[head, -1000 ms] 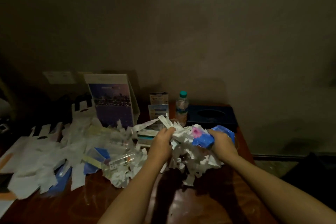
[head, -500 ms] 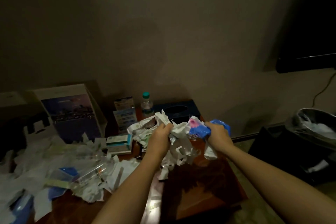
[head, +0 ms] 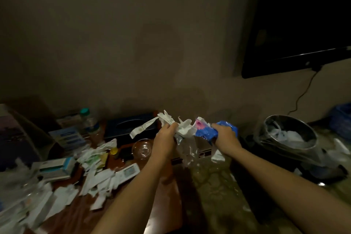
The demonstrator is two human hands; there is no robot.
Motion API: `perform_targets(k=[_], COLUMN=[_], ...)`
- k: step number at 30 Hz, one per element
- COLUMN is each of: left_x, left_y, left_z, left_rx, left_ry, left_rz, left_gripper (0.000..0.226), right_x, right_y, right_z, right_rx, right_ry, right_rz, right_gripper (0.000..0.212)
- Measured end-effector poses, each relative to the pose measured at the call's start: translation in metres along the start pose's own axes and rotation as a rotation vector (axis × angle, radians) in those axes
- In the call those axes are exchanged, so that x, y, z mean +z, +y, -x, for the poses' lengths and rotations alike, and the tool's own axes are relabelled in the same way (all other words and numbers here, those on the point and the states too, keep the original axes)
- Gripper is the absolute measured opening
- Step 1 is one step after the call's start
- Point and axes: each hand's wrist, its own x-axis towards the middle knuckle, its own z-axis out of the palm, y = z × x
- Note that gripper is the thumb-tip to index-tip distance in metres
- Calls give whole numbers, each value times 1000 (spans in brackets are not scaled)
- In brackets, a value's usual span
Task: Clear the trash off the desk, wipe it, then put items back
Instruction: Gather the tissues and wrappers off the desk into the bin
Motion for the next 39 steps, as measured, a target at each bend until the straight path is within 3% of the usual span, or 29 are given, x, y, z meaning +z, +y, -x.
perform_targets(k=[11,15,19,22,26,29,33,39], left_x=[147,211,278,325,370,388,401,410], left_y=[165,217,261,283,312,318,297,269], left_z=[-95,-124,-156,-189,-234,-261,-264,-255], left_rx=[259,301,343,329,344,348,310,157], left_ry=[-200,-342,-457,-487,-534,-507,-573,-480], left_rz=[-11,19,24,55,86,101,41,24], left_gripper=[36,40,45,43,42,36,35,38], right_x=[-109,-146,-166,-174,-192,-199,-177,-128], right_y=[196,263,335,380,429,456,477,508], right_z=[-11,-14,-30,-52,-89,-116,-143,-183], right_rx=[253,390,485,548,604,638,605,506], right_ry=[152,198,207,202,171,158,63,-178], right_rz=[-26,-18,-46,-84,-73,-94,-179,-275], right_gripper=[36,45,33,27,36,44,33,22])
